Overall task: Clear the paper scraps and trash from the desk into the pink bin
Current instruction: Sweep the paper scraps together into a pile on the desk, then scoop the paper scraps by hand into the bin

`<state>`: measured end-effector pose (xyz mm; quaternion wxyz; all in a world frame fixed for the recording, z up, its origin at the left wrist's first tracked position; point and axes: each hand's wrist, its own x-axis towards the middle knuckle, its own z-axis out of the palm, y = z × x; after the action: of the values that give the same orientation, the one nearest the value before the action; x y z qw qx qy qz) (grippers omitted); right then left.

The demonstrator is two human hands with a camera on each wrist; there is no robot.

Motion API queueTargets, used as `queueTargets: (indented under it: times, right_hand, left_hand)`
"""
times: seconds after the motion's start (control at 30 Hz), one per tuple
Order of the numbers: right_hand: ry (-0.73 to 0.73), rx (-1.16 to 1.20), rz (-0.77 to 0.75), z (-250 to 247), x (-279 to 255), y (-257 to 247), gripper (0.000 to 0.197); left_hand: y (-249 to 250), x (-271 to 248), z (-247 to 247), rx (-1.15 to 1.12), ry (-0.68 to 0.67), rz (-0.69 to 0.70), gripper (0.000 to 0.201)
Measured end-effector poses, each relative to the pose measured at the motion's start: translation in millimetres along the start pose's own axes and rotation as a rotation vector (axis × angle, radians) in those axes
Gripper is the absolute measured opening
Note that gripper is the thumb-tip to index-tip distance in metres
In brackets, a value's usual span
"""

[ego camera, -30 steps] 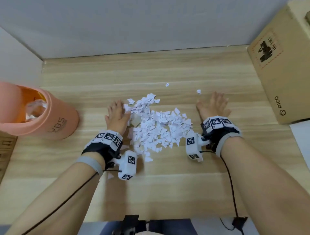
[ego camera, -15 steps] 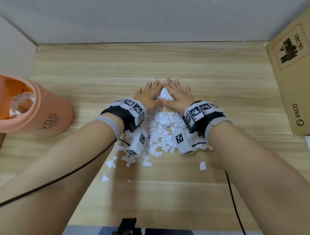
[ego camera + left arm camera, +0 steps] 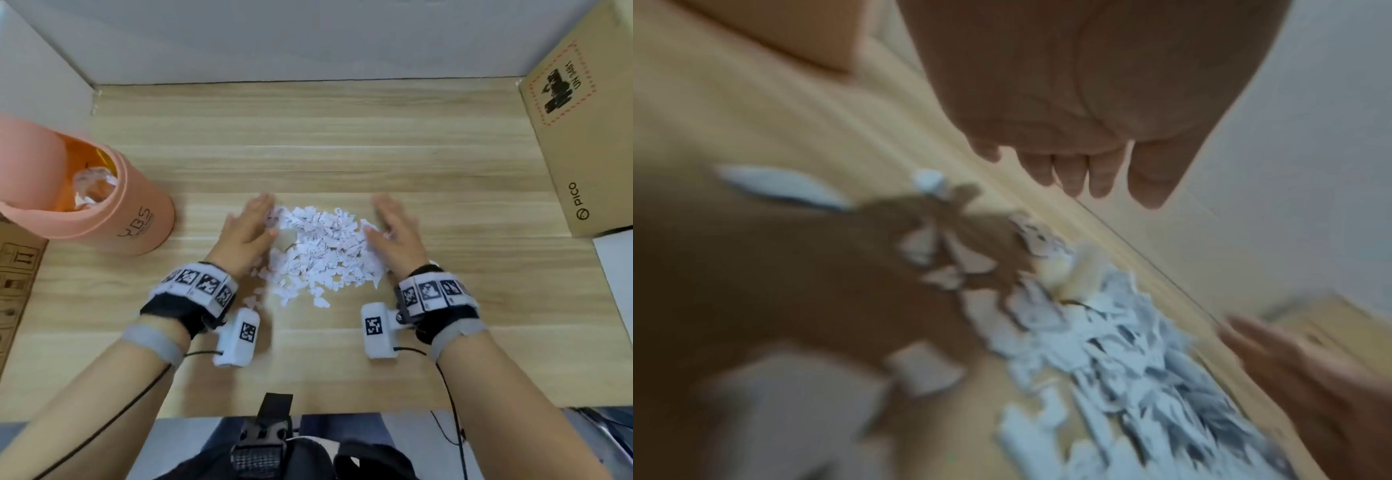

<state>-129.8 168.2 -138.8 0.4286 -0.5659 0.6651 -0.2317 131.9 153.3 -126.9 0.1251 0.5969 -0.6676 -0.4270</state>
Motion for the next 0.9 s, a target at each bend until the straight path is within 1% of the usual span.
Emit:
queueTargets:
  times: [0.03,0.07,0.1,0.13,0.17,0.23,0.3,0.4,0.47,0.5,0.57,0.6,0.67,0.7,0.73,0.8,0.87,0.9]
  right_hand:
    - [0.144,0.012,0.073,-3.2,-7.8,9.9,0.055]
    - [0.244,0.002,0.162,-5.6,-16.4,18.7,0.056]
    - [0.289,-0.030,0.249,-5.7,-24.3,25.8,0.058]
    - [0.282,-0.077,0.310,-2.2,-32.3,29.2,0.060]
    - [0.239,-0.116,0.329,0.4,-36.7,29.0,0.061]
    - [0.148,-0.133,0.259,21.9,-41.3,17.9,0.062]
    - [0.090,-0.126,0.169,49.6,-36.6,1.2,0.064]
    - [0.022,-0.153,0.133,85.1,-26.3,-25.4,0.068]
    - [-0.018,-0.136,0.117,96.4,-24.0,-39.2,0.071]
    - [-0.028,-0.093,0.107,97.7,-23.7,-43.8,0.072]
    - [-0.012,-0.027,0.089,93.1,-23.7,-49.9,0.077]
    - [0.012,-0.040,0.085,88.9,-23.7,-52.0,0.081]
    - [0.054,-0.111,0.095,80.9,-22.4,-57.1,0.088]
    - [0.052,-0.148,0.106,78.2,-21.0,-60.8,0.092]
    - [0.028,-0.187,0.117,77.0,-19.3,-65.2,0.095]
    - [-0.079,-0.292,0.138,80.0,-15.0,-74.2,0.102]
    - [-0.207,-0.430,0.141,86.6,-10.8,-80.4,0.111]
    - [-0.260,-0.498,0.142,90.8,-9.6,-82.1,0.114]
  left_hand:
    - [-12.8,-14.5,-2.7,-0.043,0.039,-0.050,0.058]
    - [-25.3,-28.0,-3.4,-0.059,0.052,-0.094,0.064]
    - [-36.9,-39.7,-2.1,-0.047,0.050,-0.121,0.074]
    - [-47.3,-48.8,0.4,-0.005,0.041,-0.127,0.084]
    - [-49.9,-50.7,5.4,0.044,0.030,-0.121,0.090]
    - [-47.9,-48.0,15.4,0.123,0.005,-0.076,0.091]
    - [-33.2,-36.1,25.3,0.129,-0.049,-0.022,0.085]
    - [-13.5,-16.2,33.4,0.117,-0.194,0.019,0.063]
    - [-3.9,-9.7,25.6,0.010,-0.257,0.017,0.058]
    - [0.1,-9.4,17.4,-0.078,-0.254,0.007,0.057]
    - [9.5,-13.9,-6.3,-0.197,-0.186,0.012,0.056]
    - [15.6,-19.1,-19.9,-0.215,-0.132,0.041,0.055]
    - [31.0,-31.8,-49.8,-0.206,0.002,0.155,0.050]
    - [39.5,-39.6,-65.3,-0.199,0.073,0.221,0.048]
    - [47.9,-47.6,-81.7,-0.195,0.151,0.286,0.048]
    - [59.1,-62.4,-115.1,-0.182,0.344,0.411,0.048]
    - [58.2,-73.4,-146.1,-0.145,0.570,0.526,0.048]
    - [51.1,-76.5,-159.4,-0.114,0.688,0.555,0.048]
